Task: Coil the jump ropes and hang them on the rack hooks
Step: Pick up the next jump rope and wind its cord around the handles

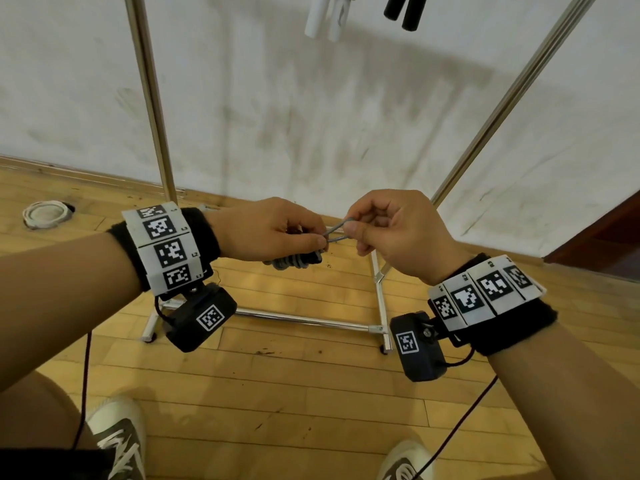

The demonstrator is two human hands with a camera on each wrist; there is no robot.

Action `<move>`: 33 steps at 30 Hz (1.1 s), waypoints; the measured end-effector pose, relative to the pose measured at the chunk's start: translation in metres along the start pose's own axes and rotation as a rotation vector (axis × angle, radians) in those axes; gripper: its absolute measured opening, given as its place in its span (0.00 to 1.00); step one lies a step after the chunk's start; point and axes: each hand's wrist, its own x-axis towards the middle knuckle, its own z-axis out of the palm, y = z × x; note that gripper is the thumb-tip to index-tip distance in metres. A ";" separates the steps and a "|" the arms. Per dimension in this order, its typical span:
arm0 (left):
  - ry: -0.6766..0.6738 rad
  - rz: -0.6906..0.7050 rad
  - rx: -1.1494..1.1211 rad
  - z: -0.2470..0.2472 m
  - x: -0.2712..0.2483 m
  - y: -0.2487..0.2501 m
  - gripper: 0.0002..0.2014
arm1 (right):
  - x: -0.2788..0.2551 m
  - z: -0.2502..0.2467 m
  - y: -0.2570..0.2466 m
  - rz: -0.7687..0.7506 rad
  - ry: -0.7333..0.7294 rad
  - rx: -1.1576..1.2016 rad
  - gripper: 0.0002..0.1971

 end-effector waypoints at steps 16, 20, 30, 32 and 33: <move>0.180 0.027 -0.042 -0.014 0.003 0.012 0.06 | 0.003 -0.005 -0.016 -0.152 0.091 -0.186 0.02; 0.269 0.147 -0.014 -0.013 0.005 0.034 0.02 | -0.002 -0.006 -0.023 -0.137 0.168 -0.093 0.04; 0.464 0.331 0.087 -0.034 0.014 0.101 0.03 | -0.003 -0.037 -0.060 0.036 0.360 0.296 0.08; 0.490 0.317 0.040 -0.045 0.016 0.110 0.02 | 0.007 -0.047 -0.070 0.069 0.381 0.319 0.04; 0.499 0.311 0.035 -0.050 0.018 0.115 0.03 | 0.012 -0.051 -0.074 0.080 0.388 0.324 0.03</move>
